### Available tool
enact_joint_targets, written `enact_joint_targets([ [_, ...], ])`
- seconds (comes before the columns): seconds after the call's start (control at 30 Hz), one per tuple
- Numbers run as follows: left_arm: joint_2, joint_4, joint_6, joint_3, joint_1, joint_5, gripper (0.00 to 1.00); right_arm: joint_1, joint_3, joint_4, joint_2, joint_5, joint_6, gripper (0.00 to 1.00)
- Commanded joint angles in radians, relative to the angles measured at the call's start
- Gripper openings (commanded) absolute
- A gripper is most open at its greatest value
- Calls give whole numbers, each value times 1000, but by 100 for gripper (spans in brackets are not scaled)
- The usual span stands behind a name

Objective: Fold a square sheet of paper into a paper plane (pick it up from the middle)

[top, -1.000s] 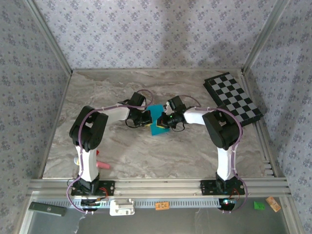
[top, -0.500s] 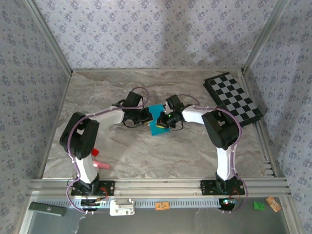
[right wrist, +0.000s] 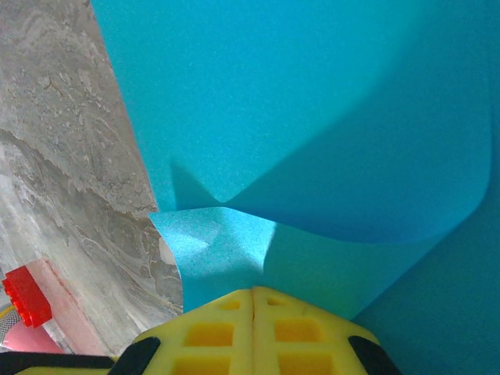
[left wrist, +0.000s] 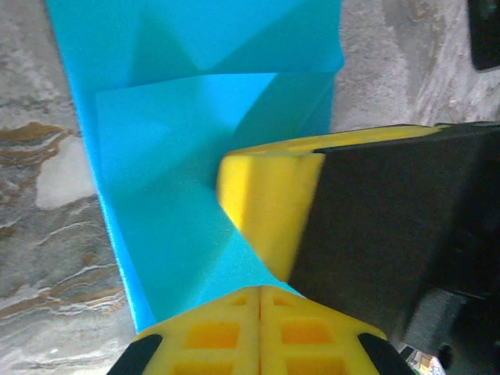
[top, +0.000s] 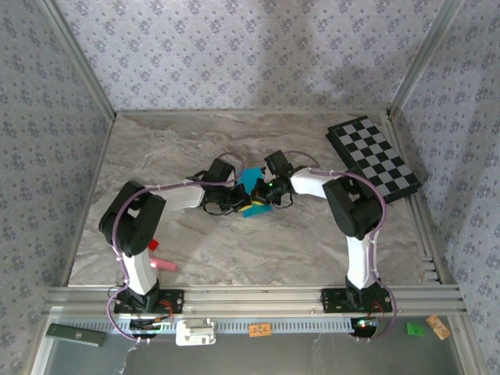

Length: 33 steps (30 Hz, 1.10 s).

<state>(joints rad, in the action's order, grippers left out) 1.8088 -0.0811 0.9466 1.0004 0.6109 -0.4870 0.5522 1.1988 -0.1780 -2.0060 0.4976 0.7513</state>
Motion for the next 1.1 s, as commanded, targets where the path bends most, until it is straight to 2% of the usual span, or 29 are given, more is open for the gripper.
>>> enact_joint_targets([
  [0.0, 24, 1, 7, -20, 9, -19, 6, -1, -27, -104, -74, -67, 11, 3],
  [0.7, 49, -88, -27, -57, 36, 26, 5, -2, -24, -123, -83, -76, 11, 3],
  [1.07, -34, -85, -28, -214, 36, 35, 4, -10, -33, -114, -81, -61, 12, 3],
])
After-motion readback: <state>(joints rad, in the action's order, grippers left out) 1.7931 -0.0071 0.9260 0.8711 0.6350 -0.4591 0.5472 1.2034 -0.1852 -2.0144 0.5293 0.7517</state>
